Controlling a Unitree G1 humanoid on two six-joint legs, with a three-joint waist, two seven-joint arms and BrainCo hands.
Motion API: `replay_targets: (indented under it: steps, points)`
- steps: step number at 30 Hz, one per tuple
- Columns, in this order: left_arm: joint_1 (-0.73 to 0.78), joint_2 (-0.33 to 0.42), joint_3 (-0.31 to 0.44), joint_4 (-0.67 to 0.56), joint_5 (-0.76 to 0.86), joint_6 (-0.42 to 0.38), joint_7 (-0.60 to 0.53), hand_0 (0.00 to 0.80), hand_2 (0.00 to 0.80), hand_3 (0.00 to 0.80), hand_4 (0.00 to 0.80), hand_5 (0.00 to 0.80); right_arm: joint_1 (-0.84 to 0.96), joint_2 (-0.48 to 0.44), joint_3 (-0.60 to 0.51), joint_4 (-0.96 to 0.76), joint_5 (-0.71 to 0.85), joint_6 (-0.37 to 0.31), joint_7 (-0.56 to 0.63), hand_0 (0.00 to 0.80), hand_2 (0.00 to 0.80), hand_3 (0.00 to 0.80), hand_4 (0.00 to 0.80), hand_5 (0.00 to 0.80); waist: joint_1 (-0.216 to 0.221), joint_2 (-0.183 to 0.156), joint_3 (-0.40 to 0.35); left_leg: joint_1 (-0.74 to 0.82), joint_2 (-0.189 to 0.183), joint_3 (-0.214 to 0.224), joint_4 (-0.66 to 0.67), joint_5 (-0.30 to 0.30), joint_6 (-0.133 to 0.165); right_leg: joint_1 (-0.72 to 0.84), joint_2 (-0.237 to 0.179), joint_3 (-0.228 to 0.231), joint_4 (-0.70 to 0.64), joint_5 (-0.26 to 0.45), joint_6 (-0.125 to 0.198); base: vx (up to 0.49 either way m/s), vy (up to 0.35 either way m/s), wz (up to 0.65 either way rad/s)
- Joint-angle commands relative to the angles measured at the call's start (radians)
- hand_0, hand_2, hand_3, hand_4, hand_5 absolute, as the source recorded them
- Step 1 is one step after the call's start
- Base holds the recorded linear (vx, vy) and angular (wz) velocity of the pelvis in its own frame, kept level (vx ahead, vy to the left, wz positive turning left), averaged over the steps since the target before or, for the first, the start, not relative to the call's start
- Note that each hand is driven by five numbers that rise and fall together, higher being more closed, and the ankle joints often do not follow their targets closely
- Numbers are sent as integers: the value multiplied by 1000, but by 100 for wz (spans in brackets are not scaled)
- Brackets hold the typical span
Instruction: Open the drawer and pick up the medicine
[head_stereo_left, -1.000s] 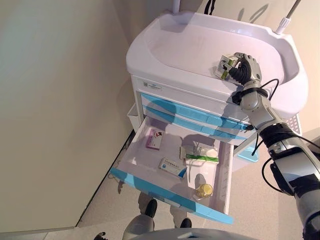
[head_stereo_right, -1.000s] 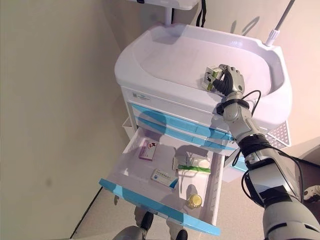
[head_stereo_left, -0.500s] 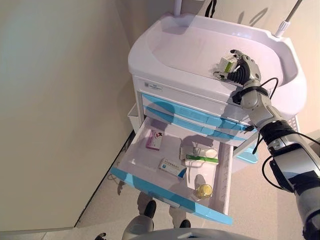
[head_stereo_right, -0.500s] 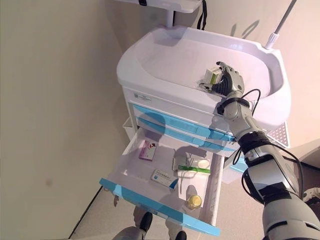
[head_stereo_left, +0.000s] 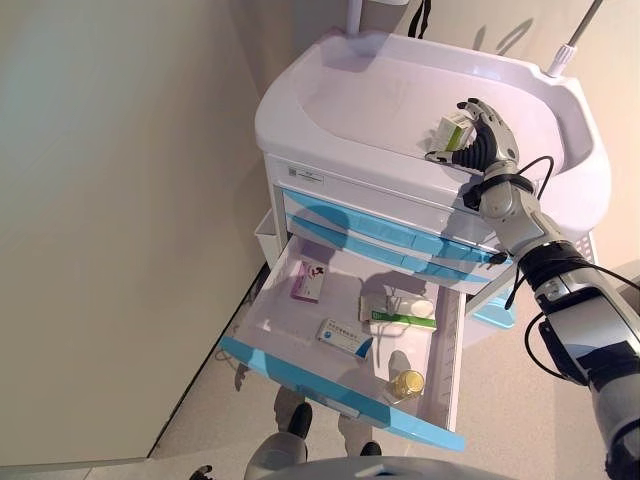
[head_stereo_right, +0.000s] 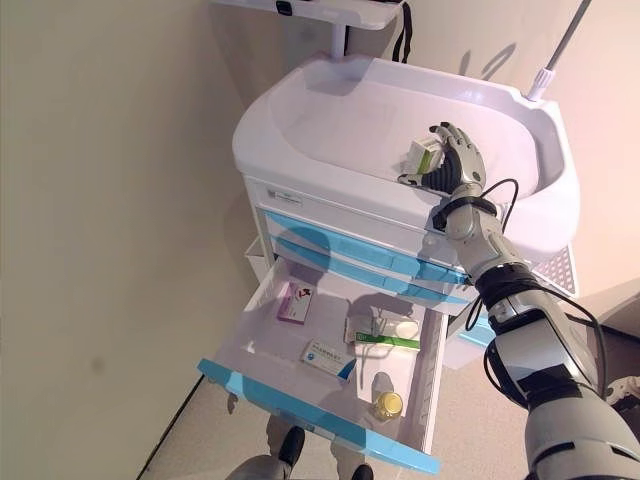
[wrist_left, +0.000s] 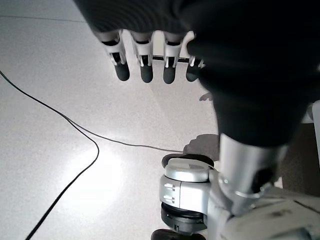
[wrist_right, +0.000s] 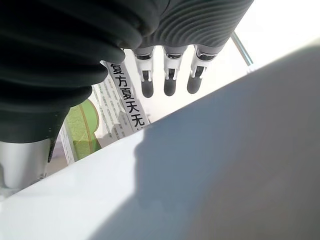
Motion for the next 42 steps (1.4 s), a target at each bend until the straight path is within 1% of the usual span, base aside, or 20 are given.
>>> replay_targets:
  steps: [1,7,8,16,27,32,35,36,42]
  points:
    - [-54,15,-6,68,-7,6,10,0,0,0,0,0,-74,-80,-34,-44,25,5,-46,0,0,0,0,0,31,-46,10,92,-60,0,-7,-102,36,23,-42,12,-8,48,71,0,0,0]
    - [-53,11,8,66,0,13,11,0,0,0,0,0,22,-67,-116,-180,57,-14,-68,0,0,0,0,0,24,-43,12,92,-59,3,-6,-104,38,23,-41,13,-9,47,70,-2,-1,1]
    - [-53,7,16,64,8,15,11,0,0,0,0,0,68,-60,-148,-241,55,-21,-76,0,0,0,0,0,20,-41,12,93,-58,5,-6,-105,39,23,-42,16,-8,47,70,-5,-2,5]
    - [-51,10,40,60,34,17,12,0,0,0,0,0,220,-55,-254,-383,59,-38,-89,0,0,0,0,0,8,-35,10,99,-58,13,-8,-108,43,26,-43,21,-7,46,71,-1,0,0]
    - [-44,12,63,60,61,23,7,0,0,0,0,0,329,-55,-314,-495,54,-51,-64,0,0,0,0,0,-4,-32,2,111,-56,27,-9,-111,46,31,-42,32,-8,48,72,-2,1,-2]
    - [-55,15,81,79,79,29,5,0,0,0,0,0,390,-43,-366,-592,73,-80,-66,0,0,0,0,0,-18,-33,-1,119,-55,36,-9,-114,48,33,-40,44,-8,48,73,-19,1,-6]
    - [-56,16,87,79,84,30,6,0,0,0,0,0,406,-40,-379,-619,84,-89,-61,0,0,0,0,0,-19,-32,-5,123,-53,42,-9,-116,49,34,-40,49,-10,48,73,-7,2,-8]
    - [-56,15,91,82,91,32,7,0,0,0,0,0,420,-32,-392,-647,99,-102,-60,0,0,0,0,0,-22,-32,-9,125,-53,46,-10,-117,50,35,-38,56,-11,49,73,-3,-1,-9]
    - [-56,18,99,82,100,33,9,0,0,0,0,0,448,-29,-417,-699,113,-119,-59,0,0,0,0,0,-26,-32,-17,130,-49,56,-17,-116,50,36,-35,65,-23,55,73,-13,1,-11]
